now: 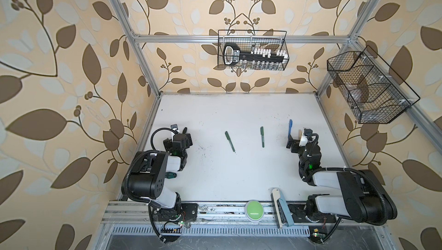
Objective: Insert the pens into the pen caps
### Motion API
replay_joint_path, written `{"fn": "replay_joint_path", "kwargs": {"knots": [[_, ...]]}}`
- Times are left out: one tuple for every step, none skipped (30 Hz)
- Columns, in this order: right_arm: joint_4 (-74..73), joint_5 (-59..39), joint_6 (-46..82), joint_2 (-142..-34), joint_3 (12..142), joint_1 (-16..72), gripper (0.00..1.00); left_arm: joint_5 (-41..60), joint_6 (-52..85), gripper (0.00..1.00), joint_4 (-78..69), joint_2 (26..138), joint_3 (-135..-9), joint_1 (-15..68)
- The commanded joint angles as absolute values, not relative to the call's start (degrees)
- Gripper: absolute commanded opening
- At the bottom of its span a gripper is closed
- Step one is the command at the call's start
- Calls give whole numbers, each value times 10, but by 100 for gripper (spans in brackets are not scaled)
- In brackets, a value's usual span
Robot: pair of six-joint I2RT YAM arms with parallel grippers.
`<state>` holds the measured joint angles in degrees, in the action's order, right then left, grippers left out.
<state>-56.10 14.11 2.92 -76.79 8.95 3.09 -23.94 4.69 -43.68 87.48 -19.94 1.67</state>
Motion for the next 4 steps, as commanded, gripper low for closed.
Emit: {"fn": "replay_joint_path", "kwargs": {"knots": [[-583, 134, 15, -768, 100, 31, 100, -233, 54, 99, -448, 861, -212, 15], [-581, 133, 16, -768, 101, 30, 100, -234, 54, 99, -448, 861, -212, 15], [-581, 133, 16, -768, 101, 30, 100, -234, 54, 99, -448, 861, -212, 15], [-580, 127, 17, -768, 101, 27, 100, -233, 54, 99, -448, 861, -212, 15]]}}
